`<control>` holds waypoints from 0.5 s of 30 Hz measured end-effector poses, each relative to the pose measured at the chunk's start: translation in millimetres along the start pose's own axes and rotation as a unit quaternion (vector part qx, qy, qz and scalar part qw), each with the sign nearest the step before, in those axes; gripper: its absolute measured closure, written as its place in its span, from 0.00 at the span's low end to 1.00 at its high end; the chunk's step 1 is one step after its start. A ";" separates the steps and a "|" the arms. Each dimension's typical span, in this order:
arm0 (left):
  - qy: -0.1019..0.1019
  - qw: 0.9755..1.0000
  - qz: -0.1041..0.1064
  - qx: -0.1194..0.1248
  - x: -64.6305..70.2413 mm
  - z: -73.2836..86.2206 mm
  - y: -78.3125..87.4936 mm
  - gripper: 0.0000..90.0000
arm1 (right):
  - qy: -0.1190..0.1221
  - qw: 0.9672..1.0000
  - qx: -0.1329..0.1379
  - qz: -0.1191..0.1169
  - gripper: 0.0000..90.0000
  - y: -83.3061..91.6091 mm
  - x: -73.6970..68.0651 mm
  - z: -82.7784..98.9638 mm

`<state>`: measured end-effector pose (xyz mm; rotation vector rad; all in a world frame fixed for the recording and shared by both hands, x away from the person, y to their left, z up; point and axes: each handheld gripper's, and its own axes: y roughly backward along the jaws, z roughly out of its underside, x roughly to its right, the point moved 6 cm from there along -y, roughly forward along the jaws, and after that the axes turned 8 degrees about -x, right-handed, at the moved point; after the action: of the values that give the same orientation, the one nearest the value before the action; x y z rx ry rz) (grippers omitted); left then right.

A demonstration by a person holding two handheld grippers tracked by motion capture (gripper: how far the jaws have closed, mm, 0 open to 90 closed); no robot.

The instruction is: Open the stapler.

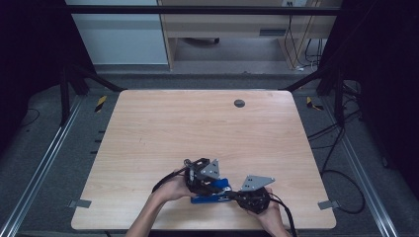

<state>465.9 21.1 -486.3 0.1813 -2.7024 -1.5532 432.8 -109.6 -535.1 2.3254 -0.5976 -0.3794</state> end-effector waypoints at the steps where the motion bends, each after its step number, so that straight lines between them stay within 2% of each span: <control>1: 0.001 1.000 0.002 0.000 -0.1 0.0 -1.1 0.73 | 0.000 1.000 0.000 0.001 1.00 0.0 -0.1 -0.1; 15: -0.001 1.000 -0.010 0.000 1.4 -0.3 -4.2 0.73 | 0.007 1.000 -0.004 0.000 1.00 -0.1 0.3 -1.2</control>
<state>464.9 18.6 -489.8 0.2058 -2.7097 -1.5605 433.5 -109.0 -534.3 2.3175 -0.5893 -0.3654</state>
